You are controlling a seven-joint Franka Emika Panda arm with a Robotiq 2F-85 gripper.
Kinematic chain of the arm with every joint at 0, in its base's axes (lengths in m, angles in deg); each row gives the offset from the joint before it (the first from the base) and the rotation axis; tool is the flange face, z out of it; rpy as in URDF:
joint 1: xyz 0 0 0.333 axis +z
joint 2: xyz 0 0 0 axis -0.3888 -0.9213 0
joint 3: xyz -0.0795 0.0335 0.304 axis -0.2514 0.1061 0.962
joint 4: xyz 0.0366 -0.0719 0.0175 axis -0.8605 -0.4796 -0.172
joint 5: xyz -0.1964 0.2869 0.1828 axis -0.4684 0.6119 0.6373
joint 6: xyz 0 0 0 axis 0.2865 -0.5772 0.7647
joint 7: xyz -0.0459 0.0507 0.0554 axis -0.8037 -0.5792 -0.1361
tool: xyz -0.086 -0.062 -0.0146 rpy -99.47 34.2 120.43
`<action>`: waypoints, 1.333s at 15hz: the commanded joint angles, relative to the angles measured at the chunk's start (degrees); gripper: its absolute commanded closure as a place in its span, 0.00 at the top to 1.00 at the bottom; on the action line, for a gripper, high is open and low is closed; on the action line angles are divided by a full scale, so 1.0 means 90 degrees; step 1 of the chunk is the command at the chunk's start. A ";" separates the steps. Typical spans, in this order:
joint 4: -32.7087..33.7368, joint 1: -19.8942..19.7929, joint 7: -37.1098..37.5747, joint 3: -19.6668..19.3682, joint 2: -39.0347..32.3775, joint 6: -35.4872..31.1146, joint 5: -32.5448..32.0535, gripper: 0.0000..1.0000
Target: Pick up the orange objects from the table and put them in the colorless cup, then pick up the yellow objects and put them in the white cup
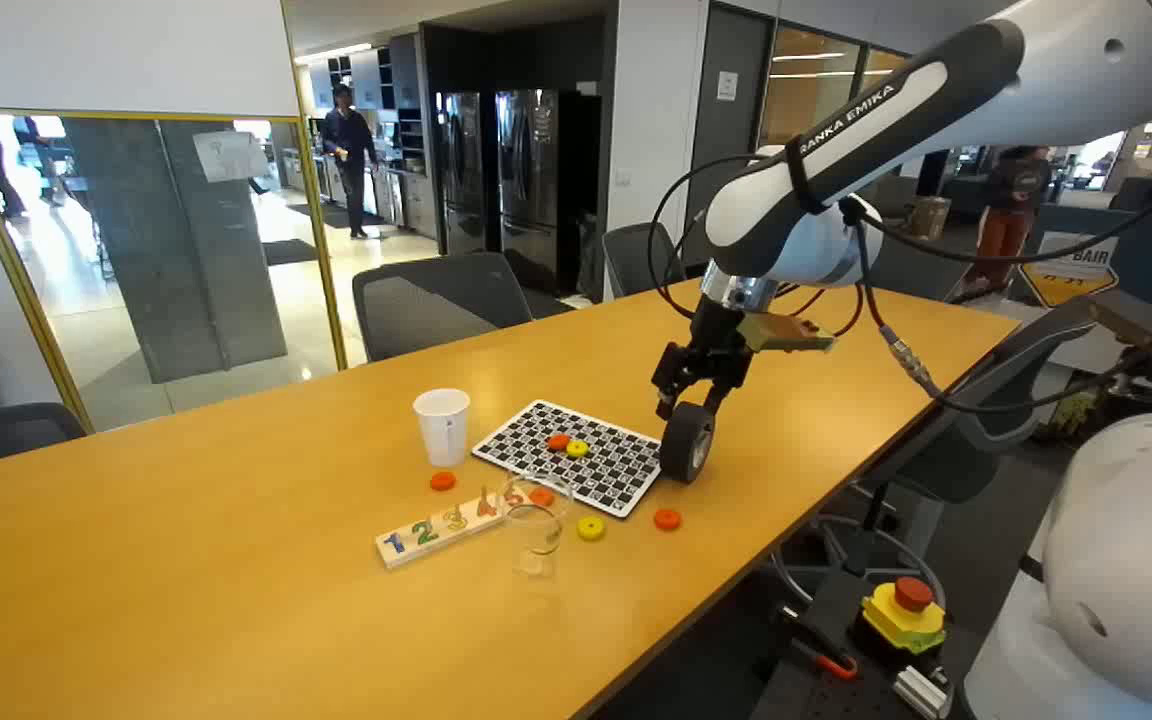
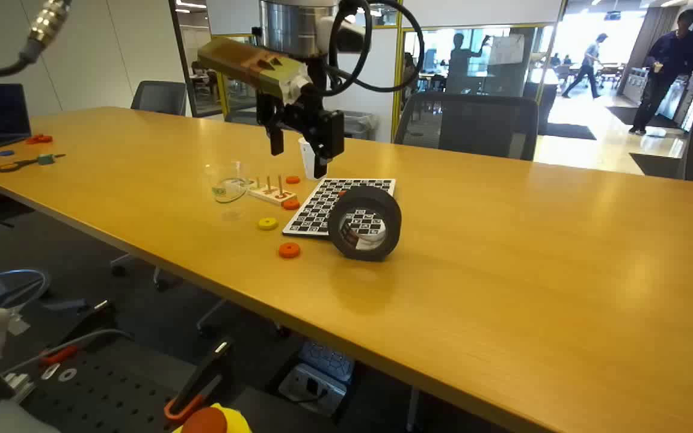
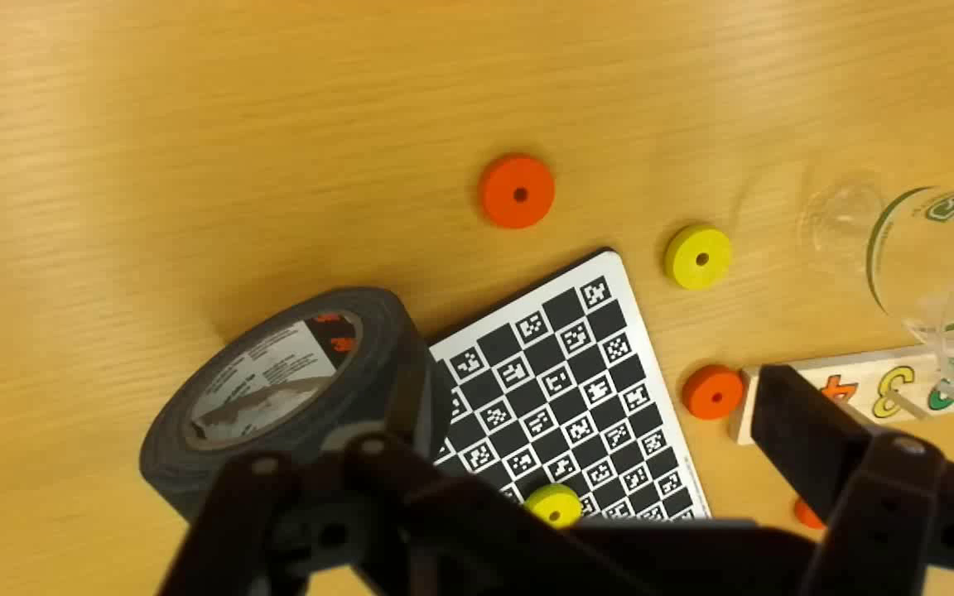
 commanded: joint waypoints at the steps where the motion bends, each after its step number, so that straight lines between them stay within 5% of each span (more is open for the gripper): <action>1: 0.0046 -0.0155 -0.0050 0.0159 -0.0009 0.0026 0.0074 1.00; 11: -0.0188 0.0041 -0.0446 0.0674 -0.0112 -0.0027 -0.0392 1.00; 20: -0.0348 -0.0009 0.1032 0.1671 -0.1059 -0.0120 -0.1579 1.00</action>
